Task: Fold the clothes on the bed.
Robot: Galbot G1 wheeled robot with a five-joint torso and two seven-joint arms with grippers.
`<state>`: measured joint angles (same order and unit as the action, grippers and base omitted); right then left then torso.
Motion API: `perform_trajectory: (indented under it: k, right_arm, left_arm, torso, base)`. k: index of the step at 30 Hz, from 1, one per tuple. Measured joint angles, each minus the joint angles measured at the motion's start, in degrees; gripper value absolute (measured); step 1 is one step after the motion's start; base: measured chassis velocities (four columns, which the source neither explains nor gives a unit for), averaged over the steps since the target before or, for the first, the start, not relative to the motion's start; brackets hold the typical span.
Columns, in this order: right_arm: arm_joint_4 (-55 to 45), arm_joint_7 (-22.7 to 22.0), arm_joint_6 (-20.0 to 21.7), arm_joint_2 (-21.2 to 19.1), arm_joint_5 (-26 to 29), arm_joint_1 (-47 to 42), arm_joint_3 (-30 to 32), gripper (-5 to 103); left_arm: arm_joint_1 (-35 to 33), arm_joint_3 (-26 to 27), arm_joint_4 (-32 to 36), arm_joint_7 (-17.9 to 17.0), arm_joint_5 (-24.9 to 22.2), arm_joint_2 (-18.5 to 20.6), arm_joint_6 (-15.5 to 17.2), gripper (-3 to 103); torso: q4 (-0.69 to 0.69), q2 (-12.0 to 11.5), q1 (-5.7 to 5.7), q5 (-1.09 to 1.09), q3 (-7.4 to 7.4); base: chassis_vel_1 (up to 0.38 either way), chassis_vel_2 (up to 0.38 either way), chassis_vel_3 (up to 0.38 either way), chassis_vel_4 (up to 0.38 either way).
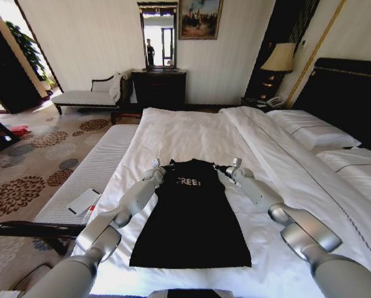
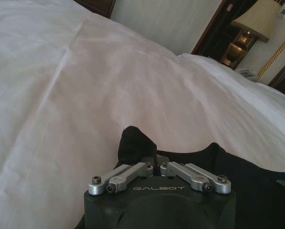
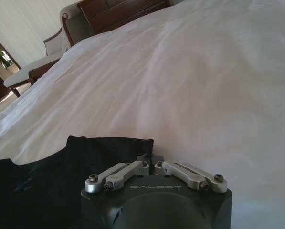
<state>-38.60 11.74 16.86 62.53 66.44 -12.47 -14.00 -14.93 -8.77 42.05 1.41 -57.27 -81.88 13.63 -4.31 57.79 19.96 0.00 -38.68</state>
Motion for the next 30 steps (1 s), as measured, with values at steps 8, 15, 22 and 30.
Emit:
perform_trajectory:
  k: [8,15,22,30]
  right_arm:
    - [-2.97,-1.46,-0.87,-2.19,2.04,0.30,0.38,0]
    - [-4.99,-2.81,-1.53,-3.62,4.54,1.46,0.20,0]
    - [-5.38,-3.53,-3.01,-4.55,6.25,3.14,-0.24,0]
    - [-2.41,-3.80,-4.53,-2.90,7.27,6.47,-2.08,0]
  left_arm:
    - [2.11,0.43,1.80,-0.54,-1.12,2.09,-0.22,1]
    - [3.20,0.02,3.27,-0.94,-1.84,3.30,0.02,1]
    - [5.77,-0.19,2.10,-0.81,-2.75,4.20,0.01,1]
    - [12.42,-3.03,-3.52,0.41,-4.94,3.26,0.06,1]
  torso:
    - [0.00,0.00,0.00,0.00,0.00]
    - [0.00,0.00,0.00,0.00,0.00]
    - [-0.01,0.00,0.00,0.00,0.00]
    - [0.00,0.00,0.00,-0.01,0.00]
  base:
    - [0.000,0.000,0.000,0.000]
    - [0.000,0.000,0.000,0.000]
    - [0.000,0.000,0.000,0.000]
    - [0.000,0.000,0.000,0.000]
